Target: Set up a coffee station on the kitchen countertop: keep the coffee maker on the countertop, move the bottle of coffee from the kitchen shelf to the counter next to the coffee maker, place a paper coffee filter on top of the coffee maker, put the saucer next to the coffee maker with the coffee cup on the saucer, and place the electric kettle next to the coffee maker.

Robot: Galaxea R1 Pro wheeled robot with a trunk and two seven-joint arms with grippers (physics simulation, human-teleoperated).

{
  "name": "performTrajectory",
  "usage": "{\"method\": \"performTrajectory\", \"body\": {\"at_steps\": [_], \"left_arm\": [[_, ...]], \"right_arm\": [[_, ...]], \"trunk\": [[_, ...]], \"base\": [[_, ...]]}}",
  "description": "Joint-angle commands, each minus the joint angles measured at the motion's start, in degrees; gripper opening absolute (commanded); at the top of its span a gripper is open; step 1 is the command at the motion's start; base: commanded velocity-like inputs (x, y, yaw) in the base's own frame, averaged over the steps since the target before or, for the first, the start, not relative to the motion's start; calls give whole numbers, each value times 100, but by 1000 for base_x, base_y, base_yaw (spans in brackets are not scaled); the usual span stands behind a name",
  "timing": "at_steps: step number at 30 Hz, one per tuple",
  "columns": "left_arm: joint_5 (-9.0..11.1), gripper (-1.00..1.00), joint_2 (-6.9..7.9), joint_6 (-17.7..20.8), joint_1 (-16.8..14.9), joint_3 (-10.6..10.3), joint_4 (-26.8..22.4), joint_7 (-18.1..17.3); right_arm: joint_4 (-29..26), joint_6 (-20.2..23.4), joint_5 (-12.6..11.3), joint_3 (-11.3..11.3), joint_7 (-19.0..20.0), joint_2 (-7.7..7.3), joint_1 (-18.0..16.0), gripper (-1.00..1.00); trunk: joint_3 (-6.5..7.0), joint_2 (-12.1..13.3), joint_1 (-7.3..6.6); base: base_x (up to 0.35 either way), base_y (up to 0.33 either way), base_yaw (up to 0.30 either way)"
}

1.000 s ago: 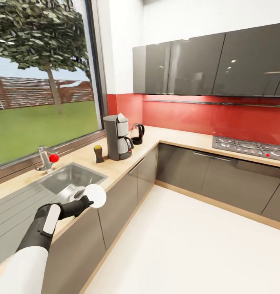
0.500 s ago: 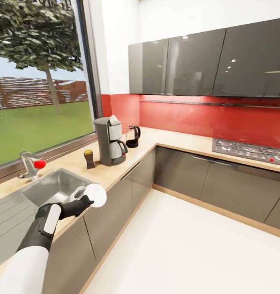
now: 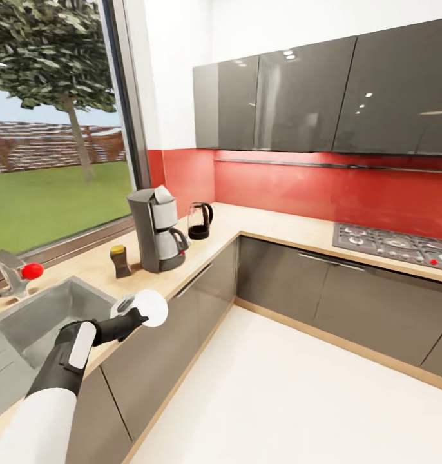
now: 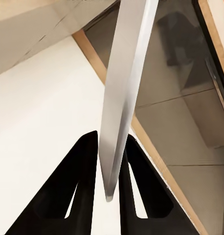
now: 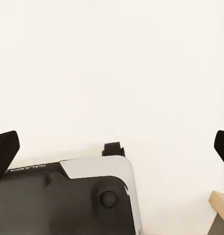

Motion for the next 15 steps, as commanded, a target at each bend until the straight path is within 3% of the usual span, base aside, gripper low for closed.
{"method": "performTrajectory", "body": {"at_steps": [1, 12, 13, 15], "left_arm": [[-38, -100, -4, 31, -7, 17, -3, -37], [-38, -100, 13, 31, -1, 34, -3, -37], [-38, -100, 16, 31, 0, 88, -3, -37], [-44, -100, 30, 31, 3, 430, -3, -37]], "right_arm": [[-9, 30, -52, 19, 19, -2, -2, 100], [-9, 30, -52, 19, 19, -2, -2, 100], [-9, 30, -52, 19, 19, -2, -2, 100], [-9, 30, -52, 19, 19, -2, -2, 100]], "trunk": [[-13, -13, 7], [-13, -13, 7], [-13, -13, 7], [-13, -13, 7]], "base": [[290, -198, 0], [290, -188, 0], [302, -72, 0], [319, -24, 0]]}}
